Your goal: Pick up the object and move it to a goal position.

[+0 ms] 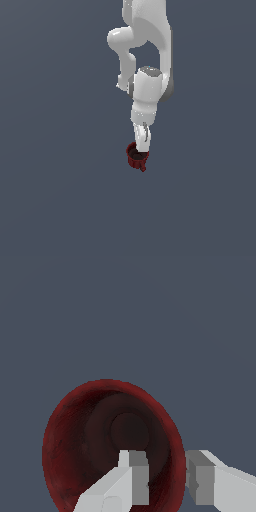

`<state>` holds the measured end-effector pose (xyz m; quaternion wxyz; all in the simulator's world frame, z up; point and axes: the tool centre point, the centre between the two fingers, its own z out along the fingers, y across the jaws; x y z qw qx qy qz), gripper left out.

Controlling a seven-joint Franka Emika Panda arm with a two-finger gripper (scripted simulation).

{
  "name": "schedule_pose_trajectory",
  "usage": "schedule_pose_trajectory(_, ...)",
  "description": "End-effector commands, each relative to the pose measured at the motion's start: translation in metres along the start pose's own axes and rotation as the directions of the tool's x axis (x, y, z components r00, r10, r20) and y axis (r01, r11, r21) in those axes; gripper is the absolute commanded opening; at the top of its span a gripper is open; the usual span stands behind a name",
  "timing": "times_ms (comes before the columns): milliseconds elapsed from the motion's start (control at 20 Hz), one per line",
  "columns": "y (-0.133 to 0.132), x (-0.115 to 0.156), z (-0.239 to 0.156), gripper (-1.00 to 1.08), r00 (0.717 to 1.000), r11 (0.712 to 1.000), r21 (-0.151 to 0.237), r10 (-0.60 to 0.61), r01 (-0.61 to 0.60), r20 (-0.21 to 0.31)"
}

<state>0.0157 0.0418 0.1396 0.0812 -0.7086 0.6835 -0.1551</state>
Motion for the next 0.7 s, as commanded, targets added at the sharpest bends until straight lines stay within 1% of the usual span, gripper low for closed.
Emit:
schedule_pose_trajectory(0,-0.017,0.005,-0.004,-1.00,1.000,1.000,0.003,0.000,0.000,0.001)
schedule_pose_trajectory(300,-0.040,0.013,-0.007,-1.00,1.000,1.000,0.002,-0.001,0.001,0.001)
schedule_pose_trajectory(650,-0.049,0.016,-0.008,-1.00,1.000,1.000,0.002,-0.001,0.001,0.001)
